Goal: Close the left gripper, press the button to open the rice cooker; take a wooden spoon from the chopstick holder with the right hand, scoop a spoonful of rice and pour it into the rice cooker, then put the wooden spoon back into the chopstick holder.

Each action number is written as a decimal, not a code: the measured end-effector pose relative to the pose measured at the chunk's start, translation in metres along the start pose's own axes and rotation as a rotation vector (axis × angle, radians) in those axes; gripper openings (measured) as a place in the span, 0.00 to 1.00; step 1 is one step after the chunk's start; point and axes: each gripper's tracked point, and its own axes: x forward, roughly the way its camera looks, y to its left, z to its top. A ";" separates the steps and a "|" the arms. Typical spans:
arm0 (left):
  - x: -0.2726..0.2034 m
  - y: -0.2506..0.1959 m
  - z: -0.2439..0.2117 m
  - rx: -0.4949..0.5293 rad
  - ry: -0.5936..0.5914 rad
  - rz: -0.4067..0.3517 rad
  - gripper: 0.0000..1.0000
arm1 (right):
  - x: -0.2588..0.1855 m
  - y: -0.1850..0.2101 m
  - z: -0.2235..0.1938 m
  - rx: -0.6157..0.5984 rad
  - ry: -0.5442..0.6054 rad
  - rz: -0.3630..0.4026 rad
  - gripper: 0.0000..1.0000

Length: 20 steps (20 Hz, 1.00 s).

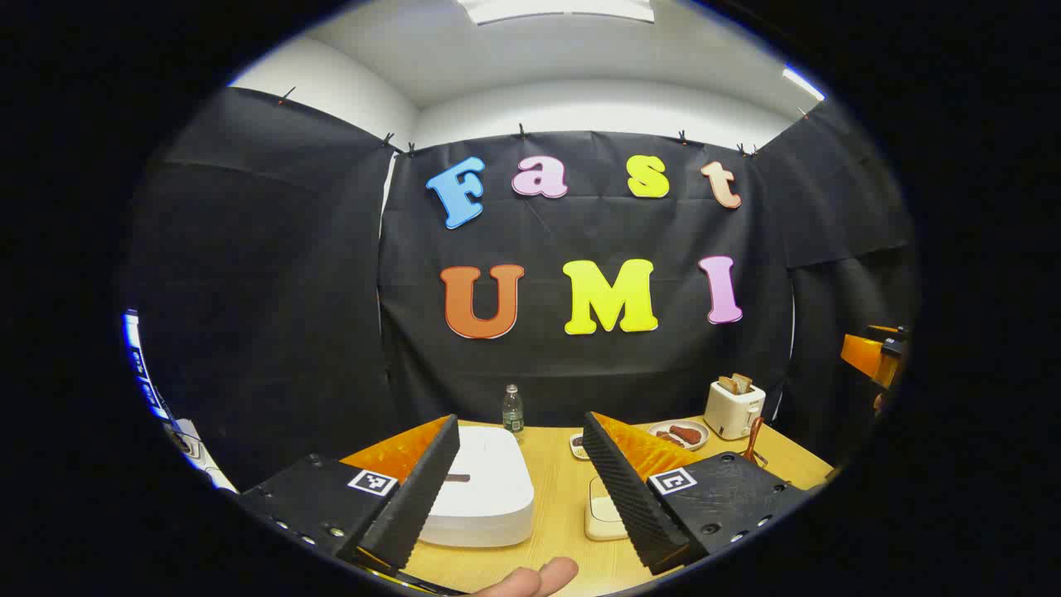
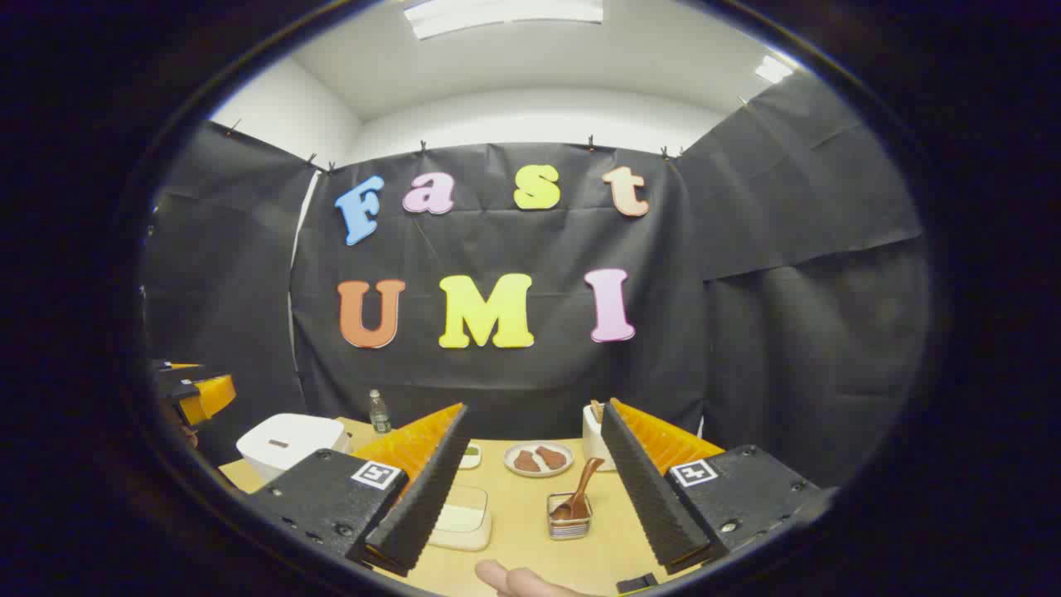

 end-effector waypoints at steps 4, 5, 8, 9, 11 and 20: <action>-0.002 0.006 0.000 -0.019 0.014 -0.002 0.95 | -0.005 -0.002 0.003 -0.015 0.000 -0.009 1.00; -0.001 0.006 0.000 -0.021 0.016 -0.001 0.95 | -0.006 -0.001 0.002 -0.017 0.004 -0.008 1.00; 0.000 0.010 -0.004 -0.015 0.023 0.002 0.95 | -0.009 -0.002 0.005 -0.025 -0.005 -0.009 0.99; 0.002 0.012 -0.006 -0.017 0.030 0.004 0.95 | -0.011 -0.004 0.004 -0.025 -0.005 -0.013 1.00; 0.006 0.013 -0.011 -0.023 0.040 0.005 0.95 | -0.011 -0.005 0.003 -0.026 -0.006 -0.014 1.00; 0.021 0.021 -0.023 -0.037 0.045 -0.031 0.88 | -0.004 -0.019 -0.008 -0.007 0.007 -0.027 0.99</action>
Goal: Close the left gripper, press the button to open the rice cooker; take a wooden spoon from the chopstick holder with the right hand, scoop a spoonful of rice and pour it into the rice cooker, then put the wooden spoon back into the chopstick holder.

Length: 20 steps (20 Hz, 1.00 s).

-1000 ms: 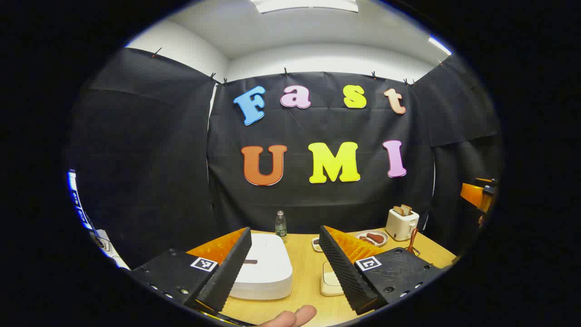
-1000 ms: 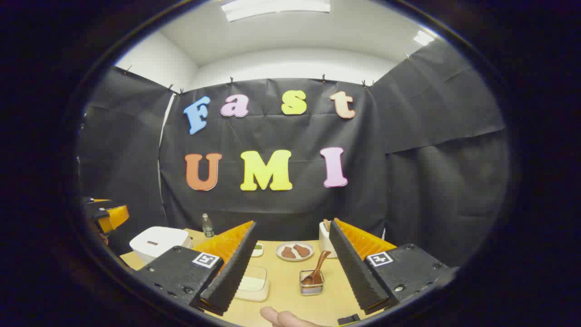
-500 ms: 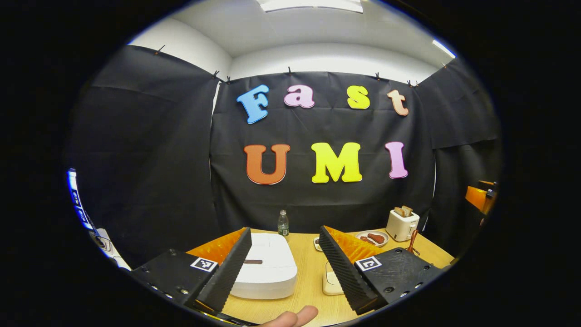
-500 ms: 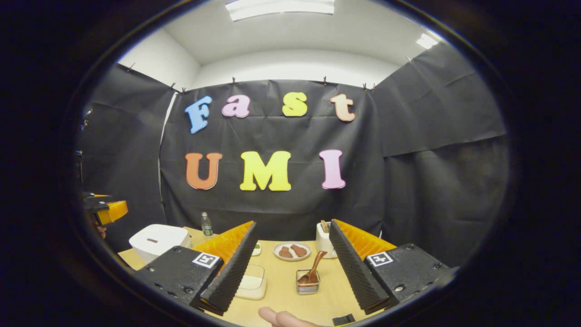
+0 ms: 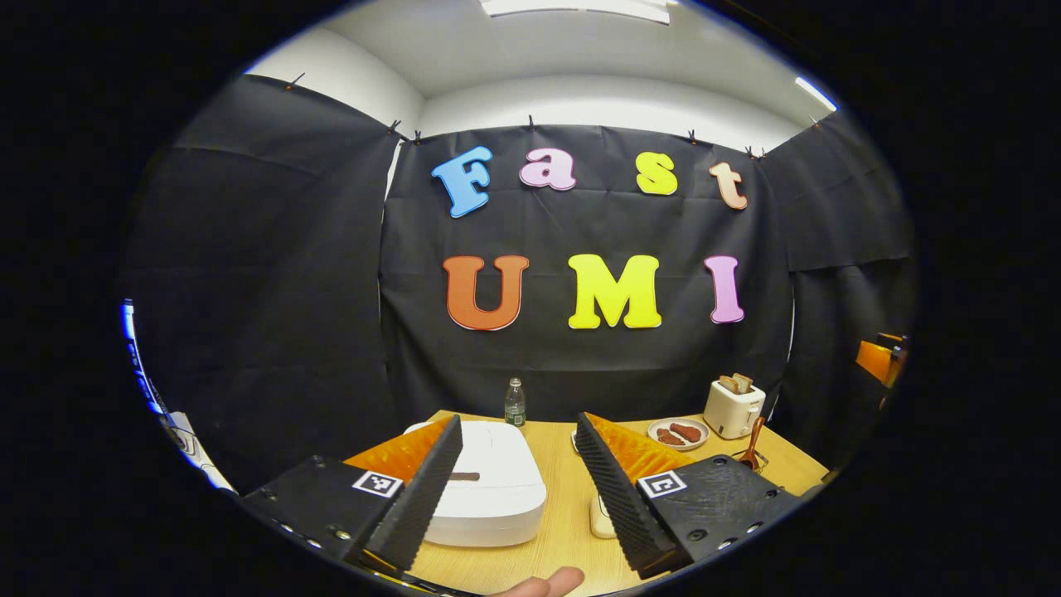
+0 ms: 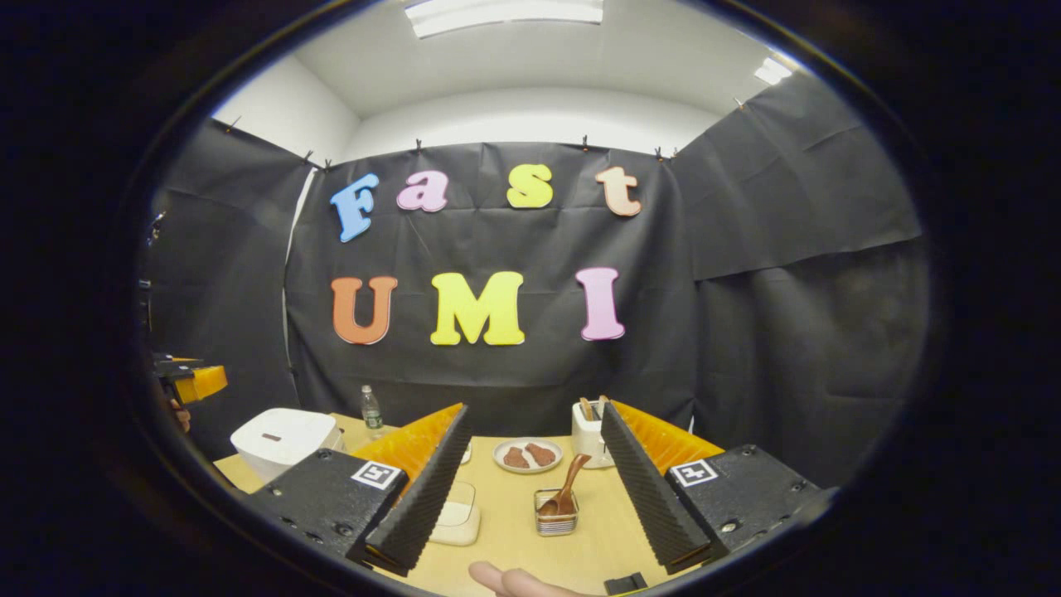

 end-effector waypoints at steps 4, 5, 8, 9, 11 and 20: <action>0.017 0.010 -0.017 0.014 0.045 -0.006 0.60 | 0.005 -0.005 -0.010 0.014 0.008 0.002 0.99; 0.021 0.012 -0.021 0.020 0.059 -0.006 0.49 | 0.006 -0.007 -0.014 0.016 0.013 0.003 1.00; 0.037 0.021 -0.040 0.038 0.116 0.005 0.30 | 0.011 -0.010 -0.025 0.019 0.023 0.007 1.00; 0.041 0.024 -0.046 0.046 0.133 0.011 0.19 | 0.014 -0.012 -0.029 0.019 0.026 0.008 1.00; 0.052 0.035 -0.059 0.074 0.169 0.043 0.14 | 0.020 -0.015 -0.039 0.017 0.039 0.003 1.00; 0.099 0.058 -0.119 0.072 0.333 0.086 0.00 | 0.056 -0.025 -0.089 0.017 0.132 -0.004 1.00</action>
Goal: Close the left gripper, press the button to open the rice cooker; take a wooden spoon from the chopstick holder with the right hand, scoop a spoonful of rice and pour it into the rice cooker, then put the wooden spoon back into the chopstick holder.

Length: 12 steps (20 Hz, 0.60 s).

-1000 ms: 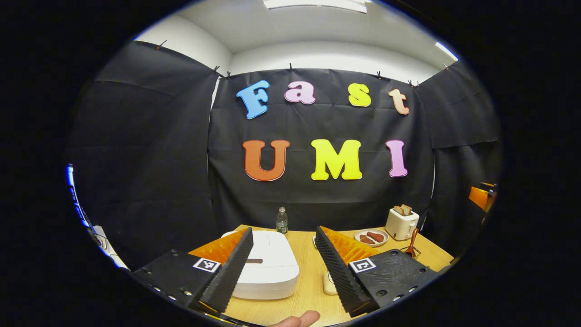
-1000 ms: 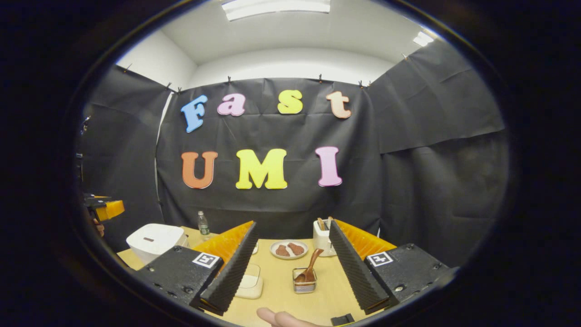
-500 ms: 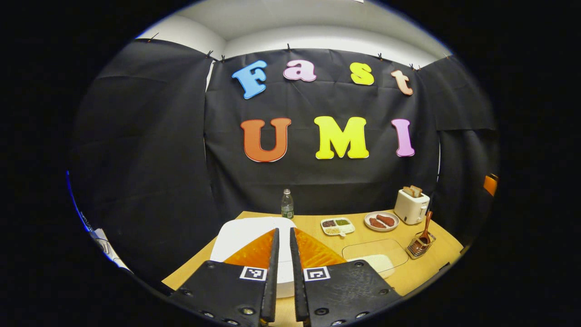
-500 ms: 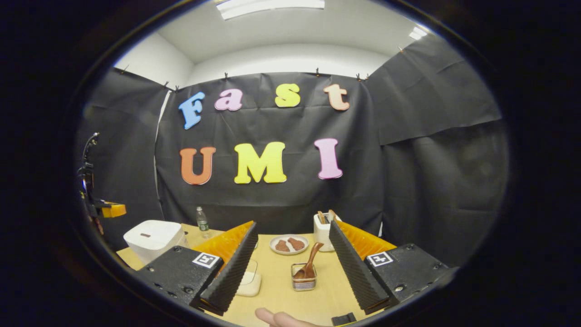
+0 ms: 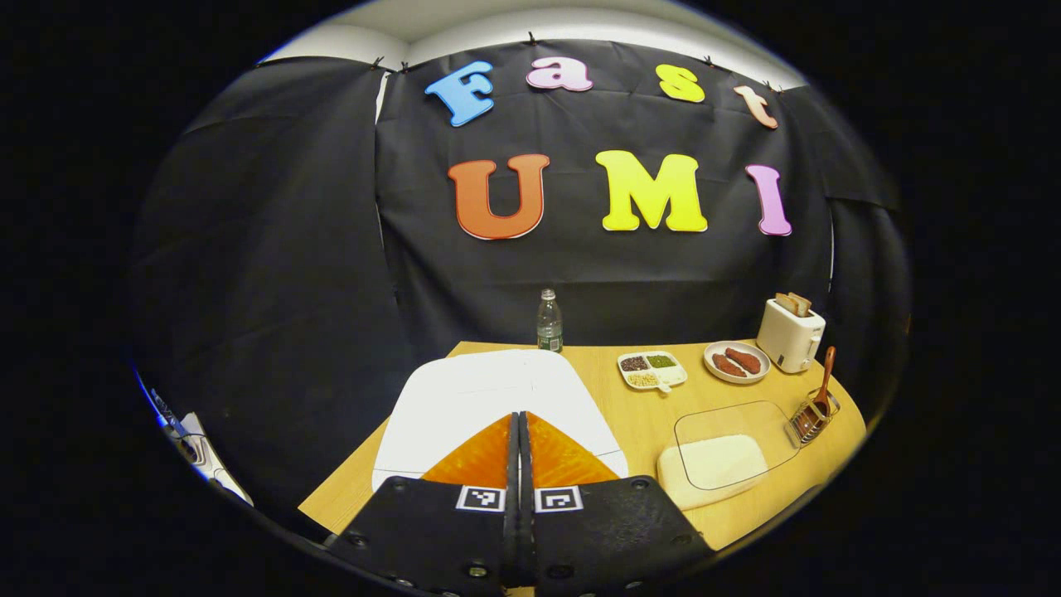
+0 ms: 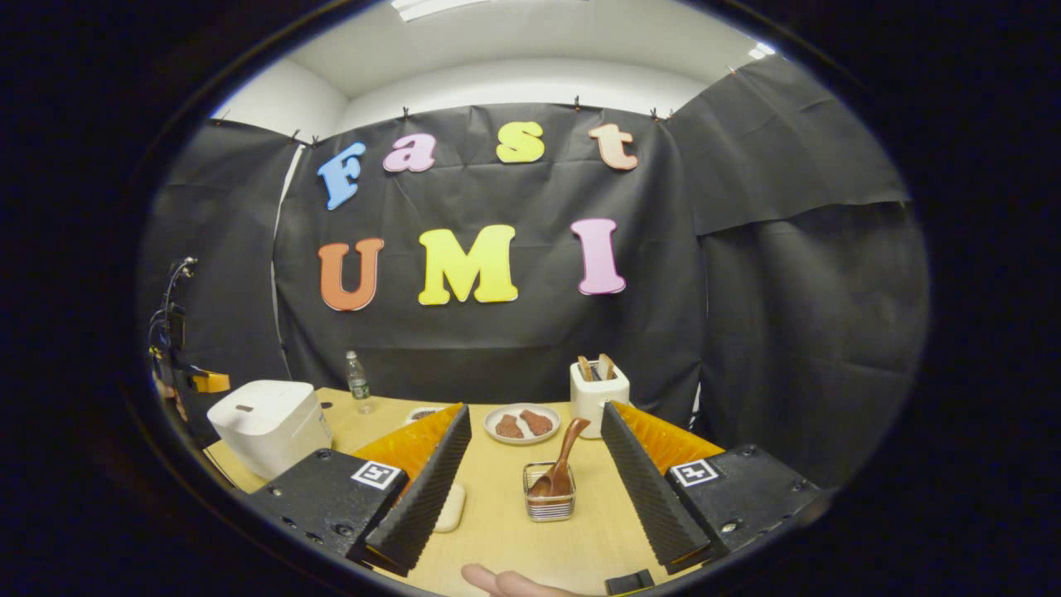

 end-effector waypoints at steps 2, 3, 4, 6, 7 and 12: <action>0.012 0.004 -0.010 -0.004 0.039 0.012 0.00 | 0.009 -0.004 -0.009 0.002 0.019 -0.005 1.00; 0.016 0.005 -0.016 -0.006 0.060 0.018 0.00 | 0.013 -0.007 -0.014 0.006 0.027 -0.006 1.00; 0.021 0.007 -0.021 -0.007 0.073 0.024 0.00 | 0.016 -0.009 -0.017 0.013 0.036 -0.006 1.00; 0.027 0.010 -0.031 -0.008 0.105 0.032 0.00 | 0.023 -0.013 -0.025 0.026 0.050 -0.008 1.00; 0.029 0.009 -0.036 -0.019 0.121 0.028 0.00 | 0.026 -0.016 -0.029 0.030 0.056 -0.010 1.00; 0.033 0.011 -0.047 -0.015 0.151 0.048 0.00 | 0.030 -0.028 -0.034 0.019 0.044 -0.020 1.00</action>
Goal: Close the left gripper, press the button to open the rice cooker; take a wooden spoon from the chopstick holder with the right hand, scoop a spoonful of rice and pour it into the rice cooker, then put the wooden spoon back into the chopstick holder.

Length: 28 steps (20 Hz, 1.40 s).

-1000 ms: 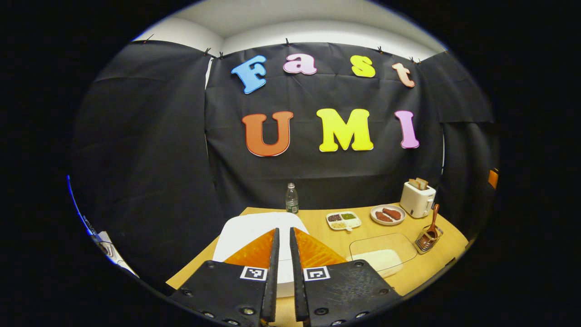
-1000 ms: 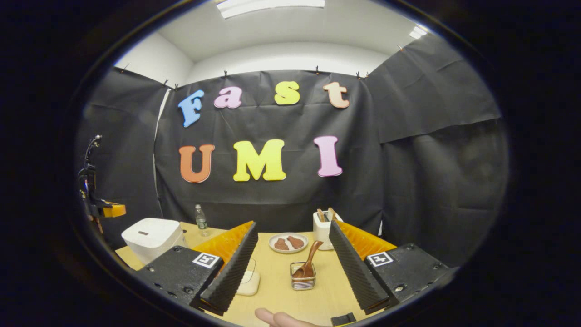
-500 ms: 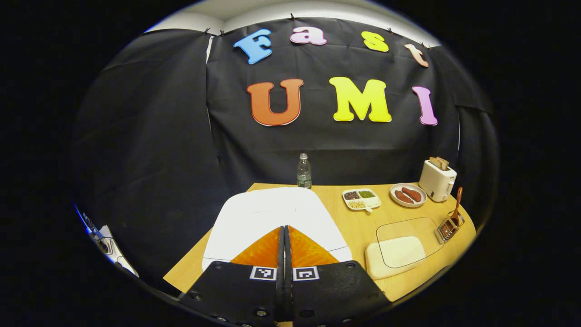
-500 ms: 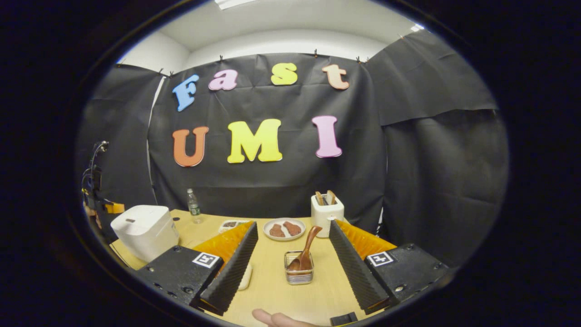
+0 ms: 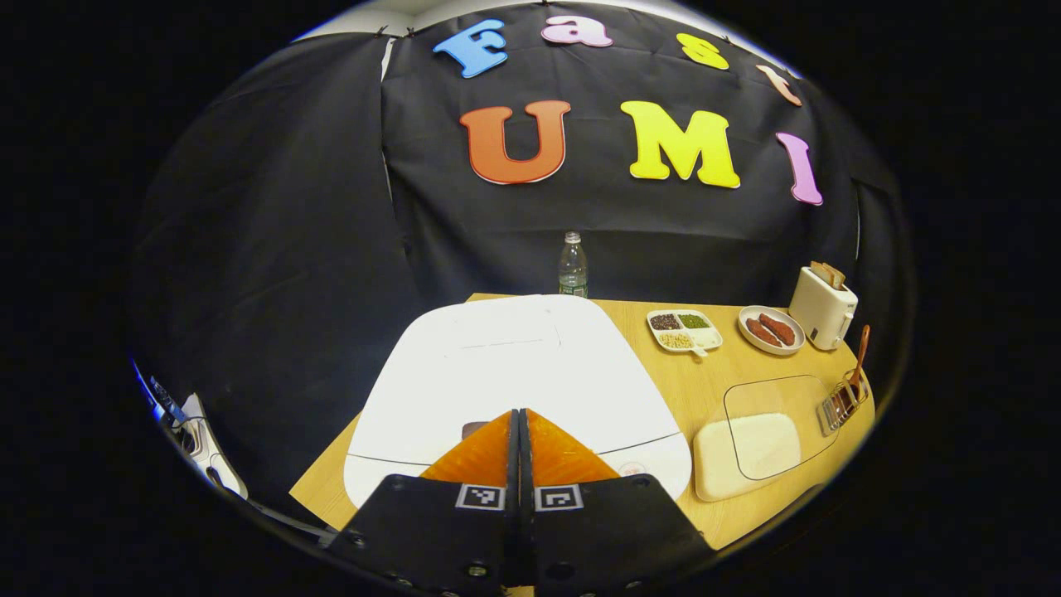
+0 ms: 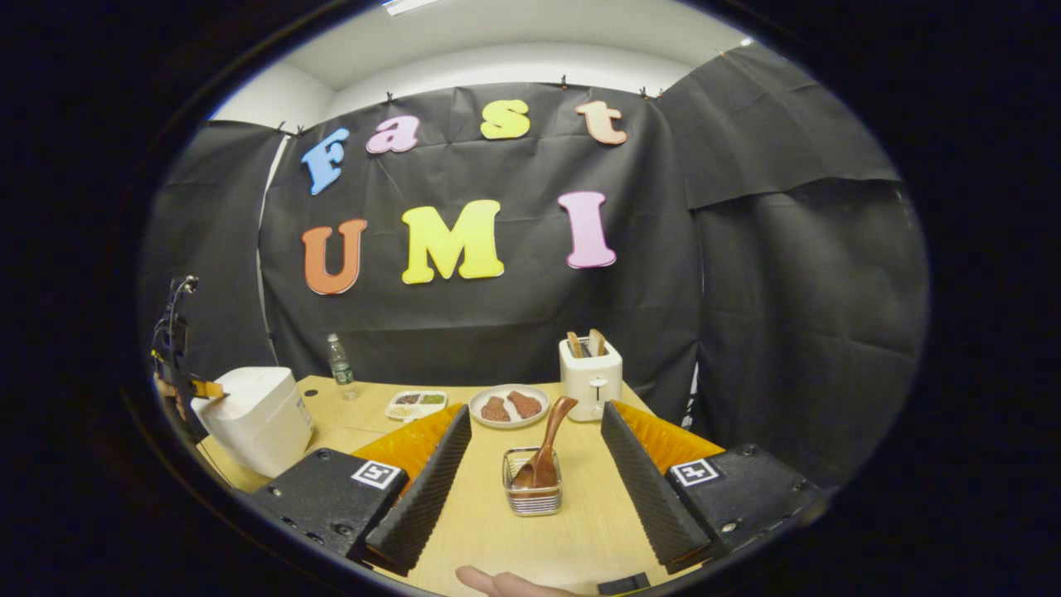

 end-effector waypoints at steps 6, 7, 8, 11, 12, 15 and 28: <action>0.002 0.000 -0.005 -0.034 0.035 -0.015 0.00 | -0.005 -0.007 -0.001 -0.004 -0.001 -0.013 0.99; 0.001 -0.001 -0.003 -0.037 0.029 -0.023 0.00 | -0.007 -0.007 -0.001 -0.008 -0.005 -0.013 0.99; 0.001 -0.001 -0.002 -0.039 0.018 -0.031 0.00 | -0.008 -0.010 0.000 -0.015 -0.009 -0.018 0.99; -0.008 0.006 0.015 -0.036 -0.047 -0.010 0.00 | -0.011 -0.019 0.001 -0.031 -0.017 -0.036 0.99; -0.013 0.010 0.025 -0.024 -0.078 0.011 0.00 | -0.012 -0.021 0.001 -0.035 -0.017 -0.043 1.00; -0.033 0.014 0.057 -0.018 -0.167 0.041 0.00 | -0.012 -0.029 -0.005 -0.035 -0.009 -0.057 1.00; -0.163 0.010 0.096 -0.061 -0.454 0.018 0.95 | 0.011 -0.040 -0.029 0.008 0.037 -0.057 0.99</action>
